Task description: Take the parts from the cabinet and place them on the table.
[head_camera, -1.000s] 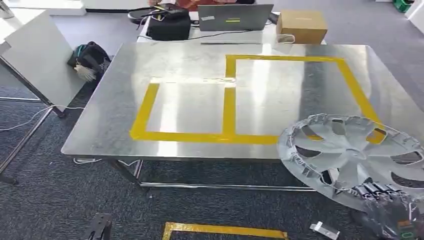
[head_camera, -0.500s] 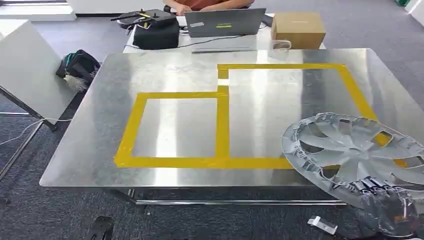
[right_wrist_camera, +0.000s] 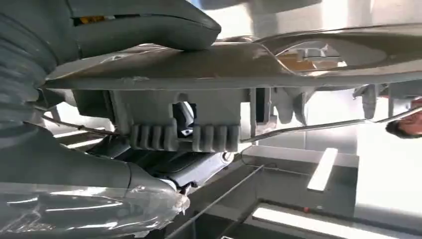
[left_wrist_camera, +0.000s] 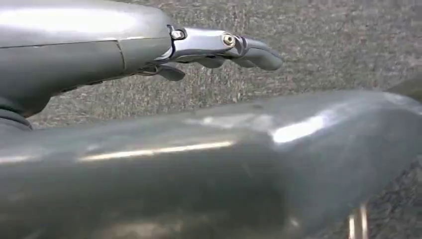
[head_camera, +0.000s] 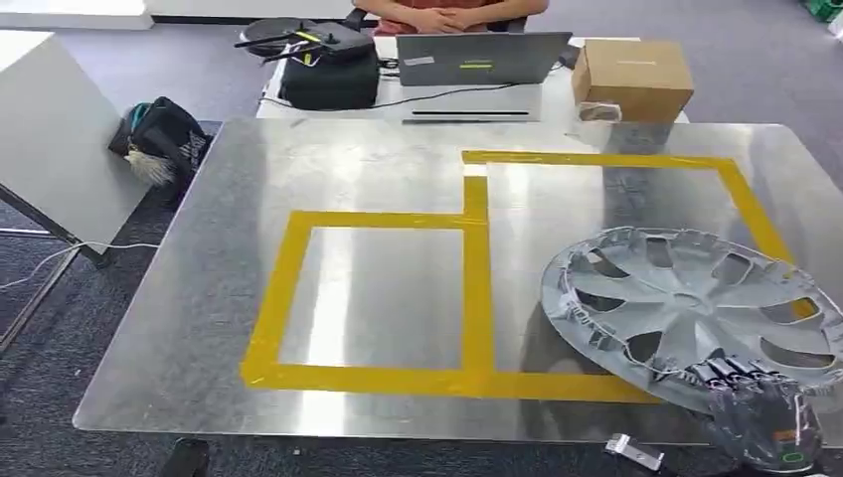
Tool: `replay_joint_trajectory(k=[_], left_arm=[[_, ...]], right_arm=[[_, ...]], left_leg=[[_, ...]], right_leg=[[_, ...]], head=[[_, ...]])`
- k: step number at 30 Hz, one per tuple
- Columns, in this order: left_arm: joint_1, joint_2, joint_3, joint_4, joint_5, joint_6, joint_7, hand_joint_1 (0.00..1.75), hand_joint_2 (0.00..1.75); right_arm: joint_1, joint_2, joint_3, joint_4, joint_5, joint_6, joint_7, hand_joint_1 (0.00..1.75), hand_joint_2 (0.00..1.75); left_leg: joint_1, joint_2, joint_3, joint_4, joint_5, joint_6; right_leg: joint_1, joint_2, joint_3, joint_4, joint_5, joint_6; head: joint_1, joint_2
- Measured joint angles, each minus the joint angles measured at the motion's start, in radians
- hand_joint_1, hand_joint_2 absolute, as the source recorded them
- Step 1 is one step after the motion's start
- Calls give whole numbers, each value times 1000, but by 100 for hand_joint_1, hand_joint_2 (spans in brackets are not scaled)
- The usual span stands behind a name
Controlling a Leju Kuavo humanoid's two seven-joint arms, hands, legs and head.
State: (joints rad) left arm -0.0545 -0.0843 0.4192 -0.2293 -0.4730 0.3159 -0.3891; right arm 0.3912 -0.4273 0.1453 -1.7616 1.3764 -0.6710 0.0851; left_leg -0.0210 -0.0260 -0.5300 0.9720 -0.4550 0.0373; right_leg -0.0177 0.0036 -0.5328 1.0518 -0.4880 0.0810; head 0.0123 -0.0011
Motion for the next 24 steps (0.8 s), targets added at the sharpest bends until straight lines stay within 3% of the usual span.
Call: replay_joint_trajectory(k=[1,2,5,7,8,9,10,13,20,21,24], left_arm=[[4,2,1,1,-2,2,0,0,0],[2,3,1,1,-5,2,3,0,0],[0,5,1,1,-6,8,9,0,0],[-8,5,1,1,-11,11,16,0,0],[-10,6,1,1,-12,13,24,0,0],[-10,5,1,1,-13,14,27,0,0],[-5,5,1,2,-14,15,28,0,0],[2,5,1,2,-16,16,32,0,0],[-21,3,0,2,-35,22,42,0,0],[-22,3,-1,2,-35,23,42,0,0],[-23,3,-2,2,-40,23,45,0,0]], right_arm=[[3,2,2,4,0,0,1,175,175],[4,2,3,5,0,1,2,175,175],[6,3,5,6,-1,1,1,175,175],[4,3,5,6,-1,1,2,175,175],[4,3,5,6,-1,1,2,175,175],[5,3,5,6,-1,1,2,175,175],[12,3,6,7,-1,1,2,175,175],[15,3,11,10,-1,2,2,175,175],[1,3,11,8,-2,3,4,175,175],[1,3,11,8,-2,3,4,0,0],[-6,3,11,8,-1,3,4,0,0]], left_leg=[[-4,-2,-8,-1,0,-4],[-7,-4,-20,15,3,-8],[-11,-3,-36,11,8,-1],[-12,-3,-41,4,16,-4],[-12,-3,-40,0,18,-5],[-11,-2,-38,-1,16,-5],[-11,-1,-27,-4,16,-5],[-9,0,-4,-8,7,2],[-7,0,0,-11,12,-18],[-7,0,0,-11,12,-18],[-8,0,1,-10,12,-18]], right_leg=[[3,-3,-13,23,9,3],[3,0,-13,11,20,-3],[-2,6,-27,5,14,-1],[-4,10,-25,-14,7,0],[-3,10,-13,-35,-9,4],[-3,11,-3,-50,-24,0],[0,12,8,-51,-24,-14],[3,10,31,-56,-31,-25],[6,9,36,-56,-27,-36],[6,9,36,-56,-26,-37],[6,9,39,-58,-25,-35]], head=[[1,0],[3,1],[-2,0],[-5,0],[-3,0],[-5,0],[-5,0],[-6,0],[-5,0],[-5,0],[-6,0]])
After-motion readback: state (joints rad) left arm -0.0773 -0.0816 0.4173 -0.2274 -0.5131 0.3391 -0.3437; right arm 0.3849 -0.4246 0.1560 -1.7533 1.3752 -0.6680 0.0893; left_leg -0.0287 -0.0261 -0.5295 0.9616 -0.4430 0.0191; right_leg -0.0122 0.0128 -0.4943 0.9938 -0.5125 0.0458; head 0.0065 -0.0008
